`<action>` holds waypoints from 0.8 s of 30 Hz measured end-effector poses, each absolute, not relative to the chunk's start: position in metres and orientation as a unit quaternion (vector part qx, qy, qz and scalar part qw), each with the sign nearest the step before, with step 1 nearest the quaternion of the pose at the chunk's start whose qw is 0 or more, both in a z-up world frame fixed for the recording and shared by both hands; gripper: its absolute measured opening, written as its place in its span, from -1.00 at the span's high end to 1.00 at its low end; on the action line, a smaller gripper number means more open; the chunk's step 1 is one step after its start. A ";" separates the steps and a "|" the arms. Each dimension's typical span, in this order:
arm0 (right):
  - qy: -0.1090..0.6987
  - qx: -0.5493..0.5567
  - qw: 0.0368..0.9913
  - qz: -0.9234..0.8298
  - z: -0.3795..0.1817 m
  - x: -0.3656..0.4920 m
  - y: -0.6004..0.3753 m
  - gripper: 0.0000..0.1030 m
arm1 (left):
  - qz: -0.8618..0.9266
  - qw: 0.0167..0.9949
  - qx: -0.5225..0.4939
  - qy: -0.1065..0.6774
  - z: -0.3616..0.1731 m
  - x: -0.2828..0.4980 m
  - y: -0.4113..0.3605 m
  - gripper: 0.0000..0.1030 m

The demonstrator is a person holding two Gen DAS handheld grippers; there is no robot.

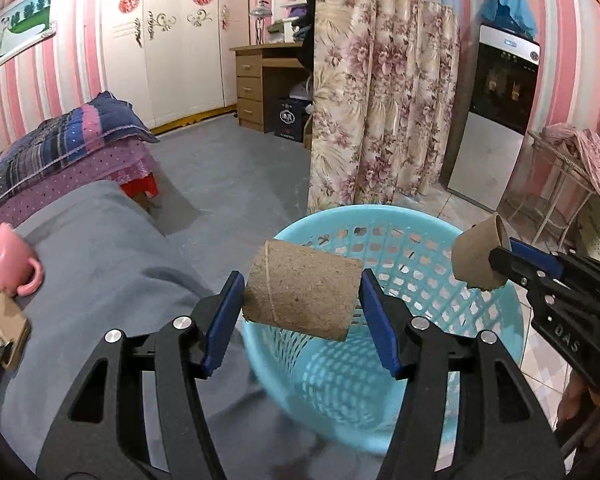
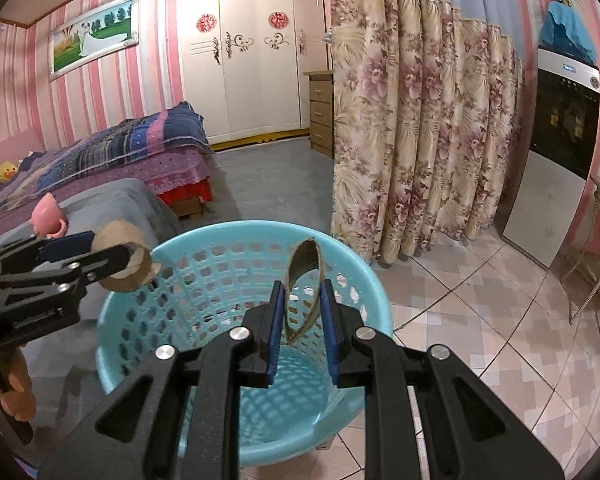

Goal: Collect trash
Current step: 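Carry both tube pieces over the blue basket and open both tools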

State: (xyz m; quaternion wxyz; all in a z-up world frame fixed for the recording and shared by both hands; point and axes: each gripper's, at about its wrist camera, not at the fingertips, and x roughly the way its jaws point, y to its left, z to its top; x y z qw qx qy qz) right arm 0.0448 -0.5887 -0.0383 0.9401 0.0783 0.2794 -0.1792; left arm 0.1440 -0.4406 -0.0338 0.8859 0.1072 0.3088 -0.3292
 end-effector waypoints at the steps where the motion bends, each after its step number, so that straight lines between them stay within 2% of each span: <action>1: 0.282 0.078 0.940 -0.178 -0.040 0.047 -0.590 0.63 | -0.328 0.885 0.108 0.312 -0.035 0.149 -0.444 -0.23; 2: 0.283 0.079 0.939 -0.176 -0.041 0.049 -0.591 0.63 | -0.325 0.885 0.108 0.315 -0.036 0.153 -0.446 -0.45; 3: 0.285 0.080 0.939 -0.174 -0.042 0.051 -0.592 0.63 | -0.319 0.888 0.107 0.314 -0.036 0.155 -0.446 -0.59; 5: 0.289 0.080 0.938 -0.173 -0.046 0.053 -0.592 0.63 | -0.304 0.894 0.104 0.312 -0.034 0.162 -0.442 -0.68; 9: 0.294 0.088 0.936 -0.174 -0.050 0.055 -0.595 0.63 | -0.283 0.903 0.096 0.309 -0.029 0.171 -0.423 -0.81; 16: 0.295 0.083 0.937 -0.167 -0.046 0.072 -0.588 0.57 | -0.249 0.918 0.083 0.297 -0.017 0.172 -0.387 -0.88; 17: 0.295 0.083 0.937 -0.165 -0.046 0.073 -0.586 0.45 | -0.245 0.920 0.082 0.295 -0.016 0.171 -0.383 -0.89; 18: 0.296 0.083 0.937 -0.168 -0.045 0.075 -0.584 0.16 | -0.242 0.921 0.081 0.294 -0.014 0.169 -0.378 -0.89; 19: 0.295 0.082 0.936 -0.172 -0.045 0.075 -0.582 -0.04 | -0.237 0.923 0.078 0.292 -0.012 0.167 -0.370 -0.89; 20: 0.291 0.084 0.937 -0.174 -0.044 0.075 -0.581 -0.36 | -0.236 0.924 0.076 0.291 -0.011 0.164 -0.365 -0.89; 23: 0.292 0.080 0.935 -0.184 -0.042 0.075 -0.575 -0.44 | -0.228 0.930 0.073 0.280 -0.003 0.156 -0.346 -0.89; 24: 0.291 0.079 0.935 -0.186 -0.041 0.075 -0.573 -0.52 | -0.224 0.932 0.073 0.276 -0.001 0.154 -0.340 -0.89</action>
